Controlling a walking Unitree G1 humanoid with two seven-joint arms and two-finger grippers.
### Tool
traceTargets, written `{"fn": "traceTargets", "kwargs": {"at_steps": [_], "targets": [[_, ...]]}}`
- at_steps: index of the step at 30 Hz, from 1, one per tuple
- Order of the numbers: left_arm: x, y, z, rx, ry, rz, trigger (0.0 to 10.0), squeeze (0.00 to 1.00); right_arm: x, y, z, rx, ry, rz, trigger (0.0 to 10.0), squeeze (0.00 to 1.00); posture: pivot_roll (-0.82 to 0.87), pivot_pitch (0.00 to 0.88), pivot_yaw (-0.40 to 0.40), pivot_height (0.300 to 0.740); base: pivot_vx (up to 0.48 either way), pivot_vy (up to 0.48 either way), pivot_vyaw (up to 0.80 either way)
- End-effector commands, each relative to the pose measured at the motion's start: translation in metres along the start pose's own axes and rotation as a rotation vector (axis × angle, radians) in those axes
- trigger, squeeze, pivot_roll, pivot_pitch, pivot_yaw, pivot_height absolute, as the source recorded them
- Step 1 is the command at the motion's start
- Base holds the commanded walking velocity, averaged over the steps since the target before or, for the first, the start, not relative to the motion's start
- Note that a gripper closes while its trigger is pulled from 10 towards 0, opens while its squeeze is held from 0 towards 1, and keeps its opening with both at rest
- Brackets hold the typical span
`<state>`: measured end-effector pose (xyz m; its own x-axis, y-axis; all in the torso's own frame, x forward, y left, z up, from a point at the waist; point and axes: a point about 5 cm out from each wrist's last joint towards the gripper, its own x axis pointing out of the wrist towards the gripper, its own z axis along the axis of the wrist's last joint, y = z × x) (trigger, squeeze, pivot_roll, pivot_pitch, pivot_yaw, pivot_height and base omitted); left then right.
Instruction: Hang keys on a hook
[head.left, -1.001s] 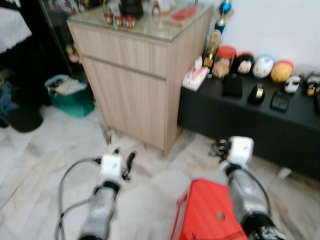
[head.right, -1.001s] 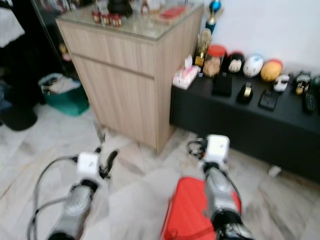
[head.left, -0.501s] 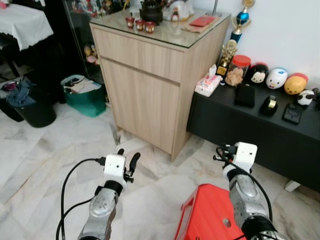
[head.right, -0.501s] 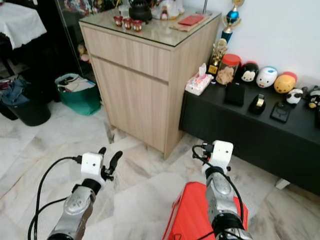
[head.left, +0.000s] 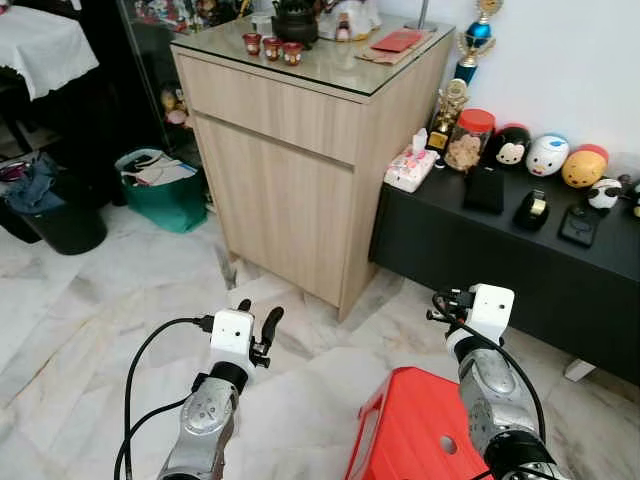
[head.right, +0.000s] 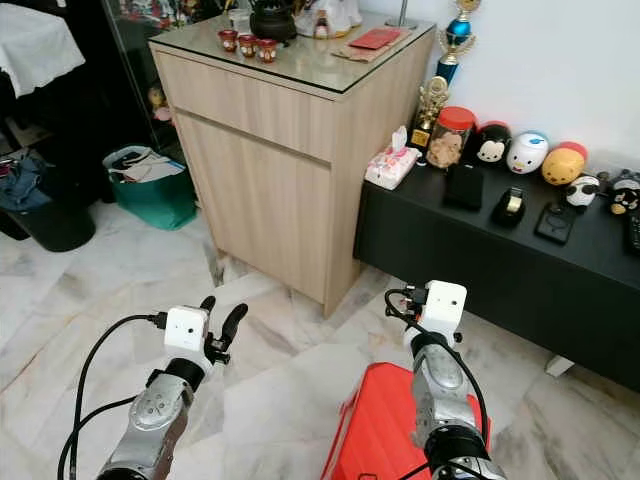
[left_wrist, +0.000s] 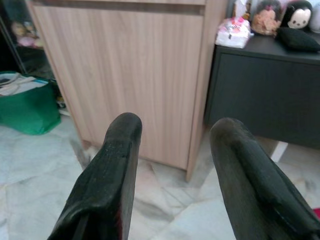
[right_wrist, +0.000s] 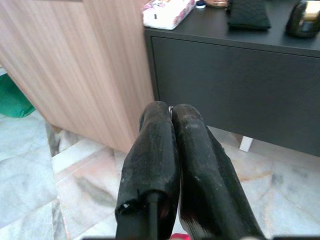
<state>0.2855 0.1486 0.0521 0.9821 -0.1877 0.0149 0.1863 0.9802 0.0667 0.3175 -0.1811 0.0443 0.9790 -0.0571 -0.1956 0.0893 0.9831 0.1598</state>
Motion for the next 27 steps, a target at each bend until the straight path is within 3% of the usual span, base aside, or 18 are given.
{"fn": "traceTargets", "kwargs": {"at_steps": [1,27], "targets": [[-0.0009,0.0002,-0.0008,-0.014,0.009,0.005,10.0,0.0,0.0038,0.0036,0.0104,0.007,-0.035,0.009,10.0,0.0,0.01,0.0,-0.031,0.74,-0.251,0.0,0.0],[-0.0015,-0.0009,-0.0013,-0.024,0.013,0.002,10.0,0.0,0.0075,0.0047,0.0202,0.015,-0.053,0.005,10.0,0.0,0.01,0.0,-0.033,0.74,-0.278,0.0,-0.04]]}}
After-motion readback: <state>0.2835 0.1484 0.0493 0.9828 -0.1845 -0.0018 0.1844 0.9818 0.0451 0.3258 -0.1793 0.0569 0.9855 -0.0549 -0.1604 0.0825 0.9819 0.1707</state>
